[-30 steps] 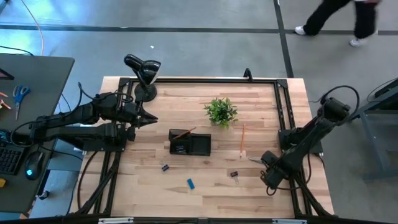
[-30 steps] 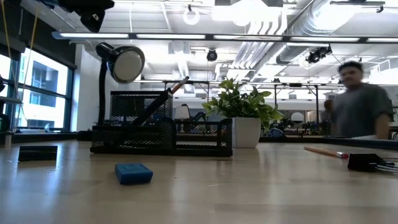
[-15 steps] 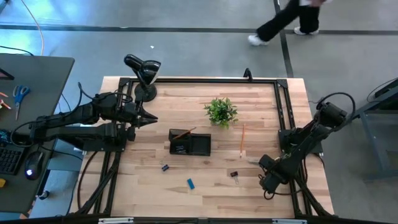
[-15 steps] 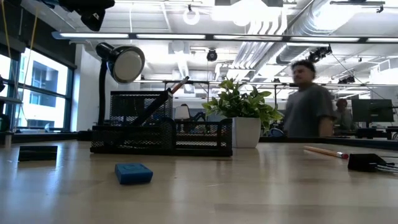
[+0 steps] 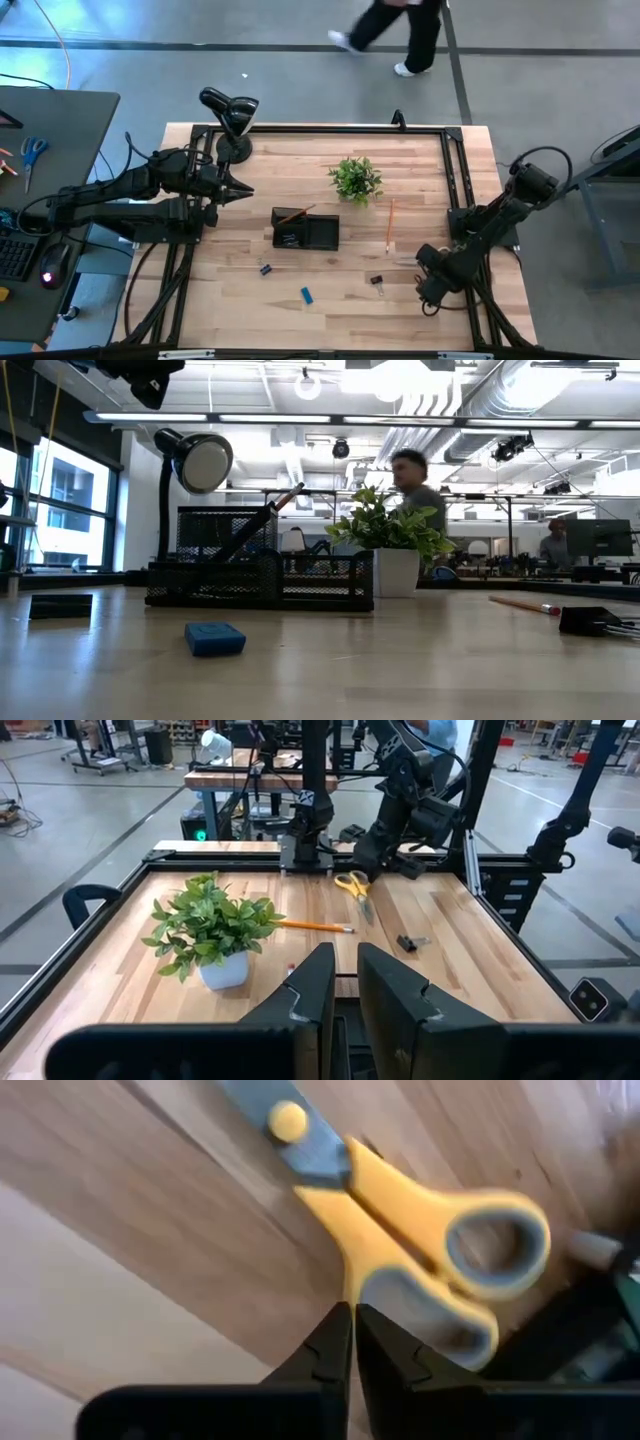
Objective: Pick and place office supplies into organizer
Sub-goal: Put the yellow scissors into the black desk organizer
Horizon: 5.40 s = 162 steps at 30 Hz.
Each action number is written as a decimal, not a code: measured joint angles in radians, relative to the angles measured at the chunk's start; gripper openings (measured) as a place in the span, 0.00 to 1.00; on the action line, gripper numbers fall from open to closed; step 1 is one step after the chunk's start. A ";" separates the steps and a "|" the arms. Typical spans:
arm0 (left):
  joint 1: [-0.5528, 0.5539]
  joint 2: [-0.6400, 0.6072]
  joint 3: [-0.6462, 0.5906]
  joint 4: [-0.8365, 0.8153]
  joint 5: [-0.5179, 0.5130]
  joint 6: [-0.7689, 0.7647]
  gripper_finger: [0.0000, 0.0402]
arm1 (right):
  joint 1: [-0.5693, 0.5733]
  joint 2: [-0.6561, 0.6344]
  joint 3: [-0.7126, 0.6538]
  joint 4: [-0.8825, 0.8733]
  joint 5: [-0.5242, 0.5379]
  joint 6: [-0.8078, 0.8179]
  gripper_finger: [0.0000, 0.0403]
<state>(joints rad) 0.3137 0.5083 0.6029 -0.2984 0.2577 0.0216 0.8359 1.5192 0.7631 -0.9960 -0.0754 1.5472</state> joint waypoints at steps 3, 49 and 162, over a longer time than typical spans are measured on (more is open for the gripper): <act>0.000 0.000 0.000 0.003 0.000 0.000 0.09 | -0.013 -0.001 0.033 -0.037 -0.001 -0.041 0.01; 0.000 0.000 0.000 0.003 0.000 0.008 0.09 | 0.031 0.007 -0.034 0.210 0.130 -0.127 0.09; -0.001 0.419 -0.049 0.235 -0.017 -0.264 0.10 | -0.652 0.850 1.546 -0.575 0.981 -2.060 0.02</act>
<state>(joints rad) 0.3130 0.9277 0.5537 -0.0631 0.2404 -0.2420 0.1841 2.3690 2.3089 -1.5708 0.9055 -0.5133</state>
